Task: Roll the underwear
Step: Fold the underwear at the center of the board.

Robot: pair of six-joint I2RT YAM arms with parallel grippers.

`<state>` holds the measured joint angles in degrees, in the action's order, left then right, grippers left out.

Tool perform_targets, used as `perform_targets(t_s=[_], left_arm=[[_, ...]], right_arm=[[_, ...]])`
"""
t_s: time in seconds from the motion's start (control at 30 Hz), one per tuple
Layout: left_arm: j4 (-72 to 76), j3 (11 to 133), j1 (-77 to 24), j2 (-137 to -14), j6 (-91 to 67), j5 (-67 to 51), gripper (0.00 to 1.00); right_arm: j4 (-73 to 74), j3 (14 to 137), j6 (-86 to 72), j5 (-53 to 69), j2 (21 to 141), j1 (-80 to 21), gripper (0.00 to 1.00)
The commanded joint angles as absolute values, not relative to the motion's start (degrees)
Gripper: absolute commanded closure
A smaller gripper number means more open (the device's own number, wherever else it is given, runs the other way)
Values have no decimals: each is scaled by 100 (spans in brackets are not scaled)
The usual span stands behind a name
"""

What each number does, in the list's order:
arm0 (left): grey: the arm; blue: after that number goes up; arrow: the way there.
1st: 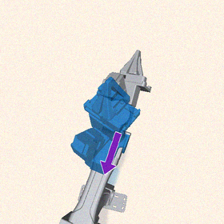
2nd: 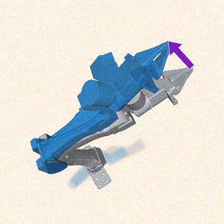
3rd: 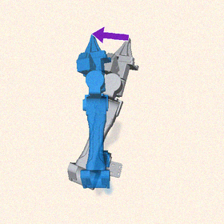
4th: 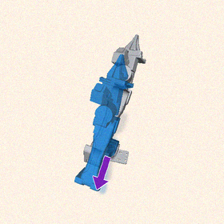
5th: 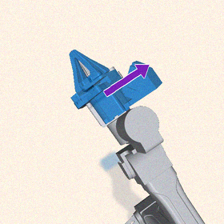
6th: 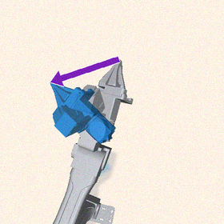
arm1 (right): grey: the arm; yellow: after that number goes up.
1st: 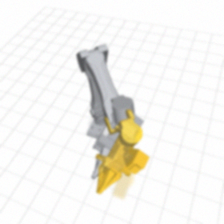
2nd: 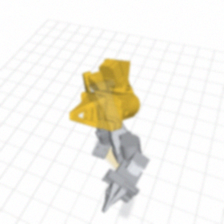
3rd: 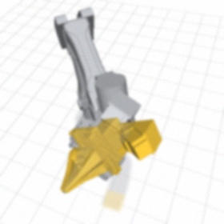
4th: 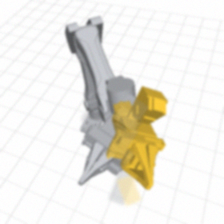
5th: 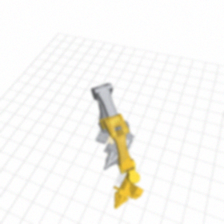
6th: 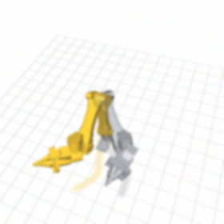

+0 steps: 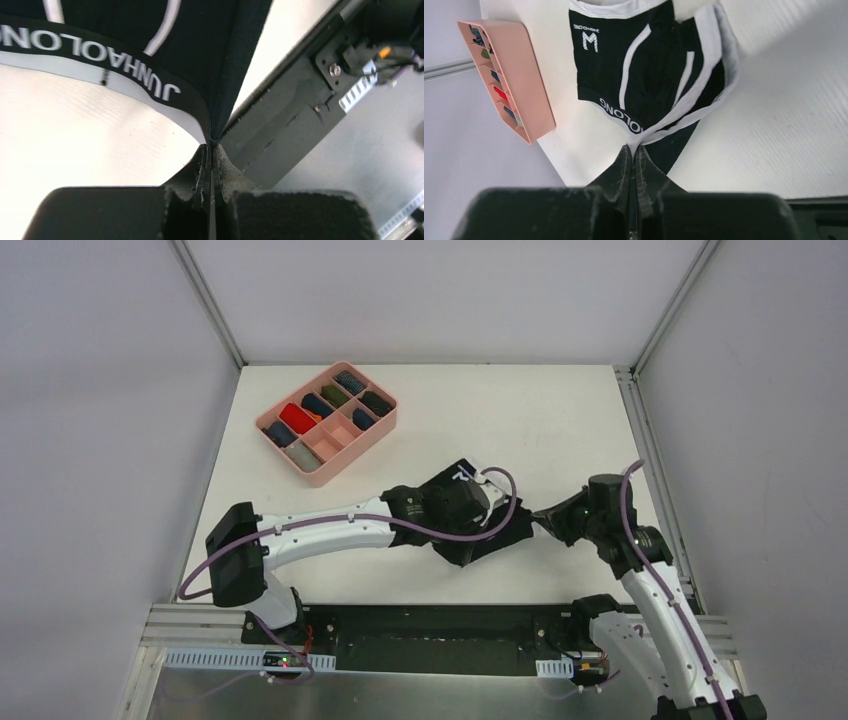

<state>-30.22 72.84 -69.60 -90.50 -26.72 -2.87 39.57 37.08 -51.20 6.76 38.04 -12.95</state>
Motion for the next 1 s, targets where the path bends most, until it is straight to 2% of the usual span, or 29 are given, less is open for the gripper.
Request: perform_targets(t_s=[0.0,0.37,0.97], left_arm=[[-3305,7517,-6404,-8862,-3061,-323,100],[-3281,7733,-5078,-9286,-3078,-874,100],[-3193,7966,-4119,-10025,-3245,-1070,100]], right_arm=[[3032,4084,-4897,715,4475,-1287,100],[1386,4581,-4886,905,6616,-1358,100],[652,6326,-4796,1181,9452,-1496,100]])
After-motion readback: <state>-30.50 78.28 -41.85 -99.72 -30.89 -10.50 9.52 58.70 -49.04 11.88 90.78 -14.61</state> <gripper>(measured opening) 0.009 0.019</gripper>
